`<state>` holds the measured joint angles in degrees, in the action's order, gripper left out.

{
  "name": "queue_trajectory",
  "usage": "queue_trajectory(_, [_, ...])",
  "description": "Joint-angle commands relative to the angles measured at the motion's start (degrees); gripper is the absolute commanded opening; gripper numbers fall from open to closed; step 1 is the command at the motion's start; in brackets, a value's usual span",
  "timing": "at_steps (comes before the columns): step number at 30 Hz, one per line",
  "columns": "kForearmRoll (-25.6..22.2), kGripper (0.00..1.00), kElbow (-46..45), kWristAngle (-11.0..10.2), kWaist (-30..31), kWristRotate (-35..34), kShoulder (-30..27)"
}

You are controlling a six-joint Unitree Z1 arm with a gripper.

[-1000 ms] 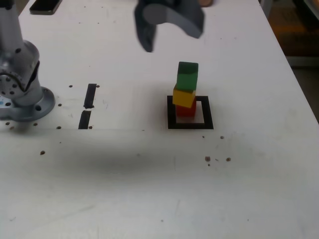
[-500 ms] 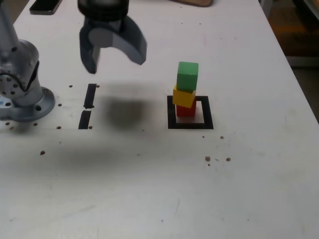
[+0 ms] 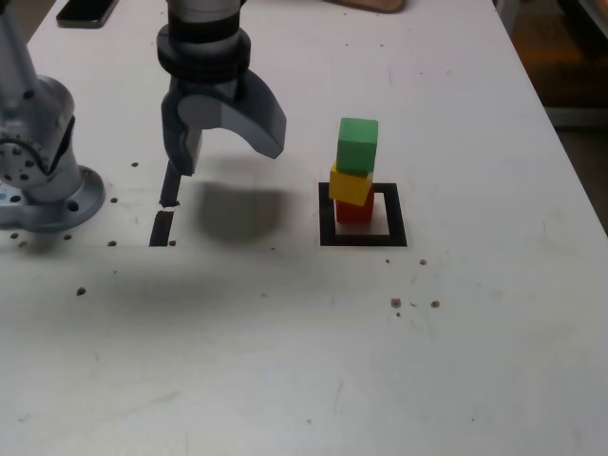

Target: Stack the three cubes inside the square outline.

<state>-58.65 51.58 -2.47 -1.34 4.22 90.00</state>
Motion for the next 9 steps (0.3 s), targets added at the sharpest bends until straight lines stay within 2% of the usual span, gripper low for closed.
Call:
queue_trajectory(1, [0.57,0.99,-0.55,-0.15,-0.07,0.06,-0.88])
queue_trajectory(9, [2.28,0.99,-1.88,0.38,0.47,0.12,-1.35])
